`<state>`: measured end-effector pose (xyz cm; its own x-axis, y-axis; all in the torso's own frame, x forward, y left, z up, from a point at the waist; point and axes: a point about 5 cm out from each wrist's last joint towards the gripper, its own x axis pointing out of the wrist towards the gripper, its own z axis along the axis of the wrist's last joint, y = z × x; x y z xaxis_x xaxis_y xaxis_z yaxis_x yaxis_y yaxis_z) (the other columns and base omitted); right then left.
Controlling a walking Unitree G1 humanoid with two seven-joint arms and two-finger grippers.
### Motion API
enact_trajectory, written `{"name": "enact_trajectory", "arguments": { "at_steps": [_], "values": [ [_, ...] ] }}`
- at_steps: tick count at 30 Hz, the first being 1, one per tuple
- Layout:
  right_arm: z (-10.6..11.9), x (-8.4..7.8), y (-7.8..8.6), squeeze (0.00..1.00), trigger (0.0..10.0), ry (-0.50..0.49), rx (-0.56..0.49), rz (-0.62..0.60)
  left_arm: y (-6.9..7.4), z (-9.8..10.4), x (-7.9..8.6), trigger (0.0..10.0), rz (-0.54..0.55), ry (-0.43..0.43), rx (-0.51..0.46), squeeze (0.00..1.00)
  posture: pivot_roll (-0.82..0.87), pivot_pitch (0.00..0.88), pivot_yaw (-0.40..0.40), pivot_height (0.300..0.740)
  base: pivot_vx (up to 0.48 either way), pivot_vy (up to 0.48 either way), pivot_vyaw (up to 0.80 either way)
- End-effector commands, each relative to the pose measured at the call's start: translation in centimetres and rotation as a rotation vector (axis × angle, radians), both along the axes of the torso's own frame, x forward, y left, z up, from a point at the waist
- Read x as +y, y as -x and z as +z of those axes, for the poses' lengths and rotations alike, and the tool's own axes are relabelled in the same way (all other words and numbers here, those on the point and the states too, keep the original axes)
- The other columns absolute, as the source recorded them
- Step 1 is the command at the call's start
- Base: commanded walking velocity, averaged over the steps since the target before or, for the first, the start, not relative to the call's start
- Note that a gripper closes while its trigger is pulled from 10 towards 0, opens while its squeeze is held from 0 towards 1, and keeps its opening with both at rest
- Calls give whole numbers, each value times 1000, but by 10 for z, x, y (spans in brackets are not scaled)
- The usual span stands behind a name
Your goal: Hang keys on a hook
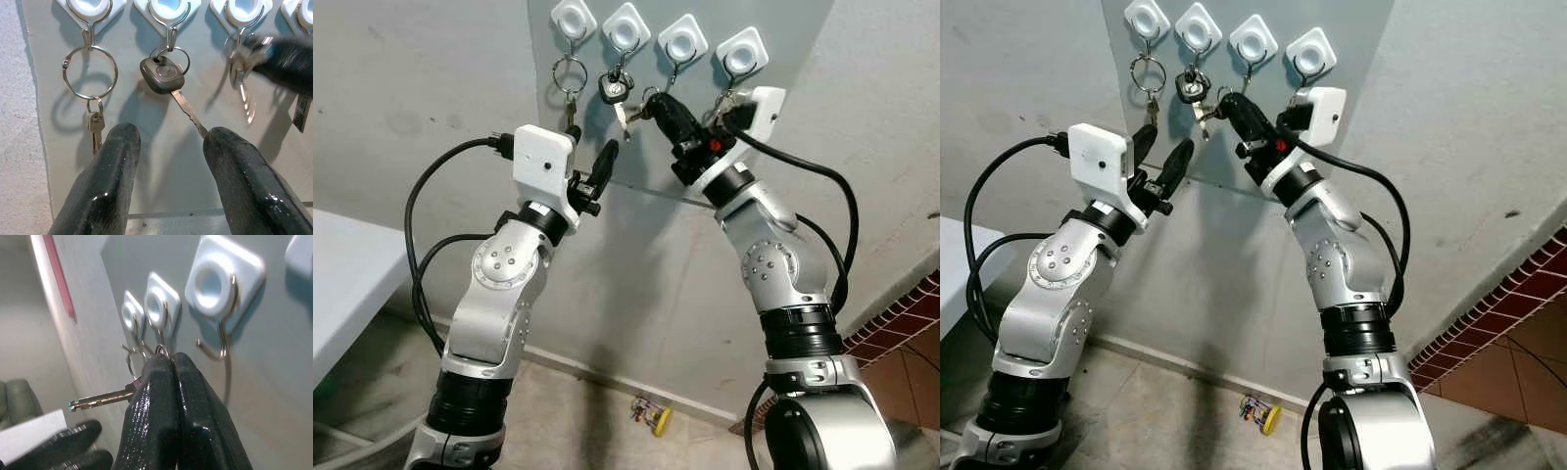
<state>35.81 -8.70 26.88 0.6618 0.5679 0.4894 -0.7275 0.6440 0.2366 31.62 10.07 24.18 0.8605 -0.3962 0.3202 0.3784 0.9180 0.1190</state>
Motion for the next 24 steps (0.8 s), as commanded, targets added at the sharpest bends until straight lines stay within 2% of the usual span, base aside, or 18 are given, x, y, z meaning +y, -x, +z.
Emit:
{"name": "enact_trajectory", "arguments": {
  "at_steps": [1,8,24],
  "values": [
    [11,-4,3,0,10000,-30,-43,6,1,7,-4,10000,-15,-12,-25,0,34,86,-84,740,0,0,0],
    [11,-5,3,0,10000,-54,-31,9,1,7,-5,10000,-21,-12,-26,0,34,82,-83,740,0,0,0],
    [9,-7,-1,0,10000,-148,67,19,2,7,-6,10000,-28,-19,-29,0,35,66,-78,740,0,0,0]
  ]
}}
